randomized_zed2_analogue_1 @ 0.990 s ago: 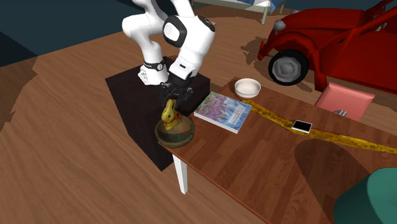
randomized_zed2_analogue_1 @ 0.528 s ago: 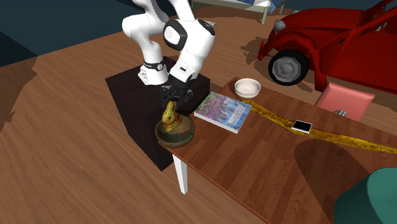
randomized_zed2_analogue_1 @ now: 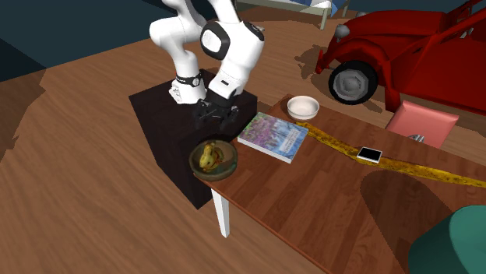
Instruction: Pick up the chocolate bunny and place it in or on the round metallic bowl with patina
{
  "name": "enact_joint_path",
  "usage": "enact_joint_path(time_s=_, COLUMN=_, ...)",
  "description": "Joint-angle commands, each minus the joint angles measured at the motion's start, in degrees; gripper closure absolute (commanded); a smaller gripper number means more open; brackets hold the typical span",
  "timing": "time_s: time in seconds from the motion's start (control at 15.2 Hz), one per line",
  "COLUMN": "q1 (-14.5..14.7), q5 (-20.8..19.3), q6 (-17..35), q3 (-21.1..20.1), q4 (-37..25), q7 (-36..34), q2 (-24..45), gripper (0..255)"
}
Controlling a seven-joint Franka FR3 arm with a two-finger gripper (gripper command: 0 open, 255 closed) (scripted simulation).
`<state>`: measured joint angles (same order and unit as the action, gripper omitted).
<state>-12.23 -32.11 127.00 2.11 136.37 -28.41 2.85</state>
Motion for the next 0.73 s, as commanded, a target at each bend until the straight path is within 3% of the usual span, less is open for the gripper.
enact_joint_path(time_s=0.0, q1=0.6, q5=1.4, q6=-2.9, q3=-0.7, q4=-1.3, q7=0.9, q2=-1.5, gripper=0)
enact_joint_path(time_s=0.13, q1=1.4, q5=2.8, q6=-6.2, q3=-1.4, q4=-2.9, q7=1.6, q2=-3.1, gripper=0)
enact_joint_path(time_s=0.66, q1=1.4, q5=2.8, q6=-6.2, q3=-1.4, q4=-2.9, q7=1.6, q2=-3.1, gripper=0)
